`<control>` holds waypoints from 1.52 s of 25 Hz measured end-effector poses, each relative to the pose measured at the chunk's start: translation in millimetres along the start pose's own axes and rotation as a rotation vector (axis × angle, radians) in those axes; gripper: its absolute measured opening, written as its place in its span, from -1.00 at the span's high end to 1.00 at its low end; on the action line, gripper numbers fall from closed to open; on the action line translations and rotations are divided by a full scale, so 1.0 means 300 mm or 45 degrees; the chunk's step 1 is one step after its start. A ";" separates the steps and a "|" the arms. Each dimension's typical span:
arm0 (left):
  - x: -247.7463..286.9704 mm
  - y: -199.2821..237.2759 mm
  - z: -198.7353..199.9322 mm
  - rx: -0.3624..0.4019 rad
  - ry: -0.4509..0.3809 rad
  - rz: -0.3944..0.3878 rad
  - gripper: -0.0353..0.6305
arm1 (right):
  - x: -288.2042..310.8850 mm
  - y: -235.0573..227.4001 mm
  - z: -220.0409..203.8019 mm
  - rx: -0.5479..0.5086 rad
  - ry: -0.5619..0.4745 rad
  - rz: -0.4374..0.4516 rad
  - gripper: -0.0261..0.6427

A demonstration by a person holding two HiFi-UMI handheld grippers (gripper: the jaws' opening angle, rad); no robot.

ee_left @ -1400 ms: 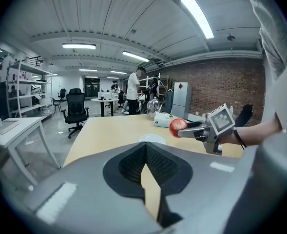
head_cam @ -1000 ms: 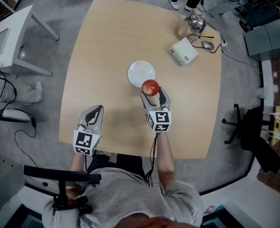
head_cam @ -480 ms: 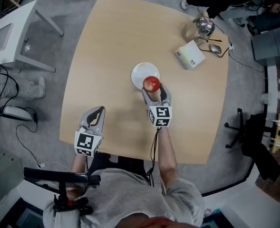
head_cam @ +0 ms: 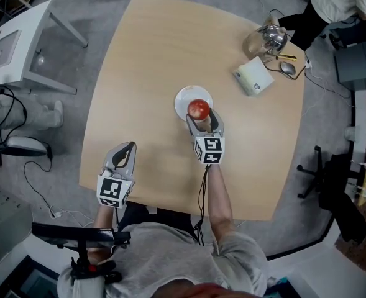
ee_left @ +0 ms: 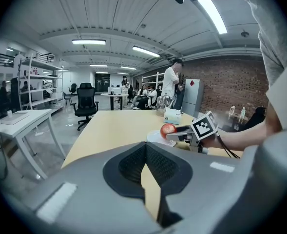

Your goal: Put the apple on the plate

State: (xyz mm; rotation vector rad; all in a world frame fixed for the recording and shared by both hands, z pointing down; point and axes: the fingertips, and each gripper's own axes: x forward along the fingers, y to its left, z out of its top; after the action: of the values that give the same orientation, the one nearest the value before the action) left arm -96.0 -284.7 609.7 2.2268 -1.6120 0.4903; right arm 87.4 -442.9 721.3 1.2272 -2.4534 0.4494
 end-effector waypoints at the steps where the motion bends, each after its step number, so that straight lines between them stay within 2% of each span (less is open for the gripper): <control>1: 0.004 0.003 -0.001 -0.002 -0.001 0.001 0.84 | 0.009 -0.002 0.001 0.001 -0.001 0.002 -0.17; 15: 0.024 -0.014 -0.005 -0.009 0.005 -0.011 0.84 | 0.053 -0.006 -0.007 0.019 0.025 0.023 -0.17; 38: 0.034 0.000 -0.001 -0.015 -0.006 -0.028 0.84 | 0.077 -0.016 -0.013 0.058 0.045 -0.016 -0.22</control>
State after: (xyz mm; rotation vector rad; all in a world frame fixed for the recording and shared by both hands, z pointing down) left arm -93.0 -293.0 614.7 2.2365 -1.5868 0.4689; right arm 79.0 -460.0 735.7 1.2415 -2.4172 0.5214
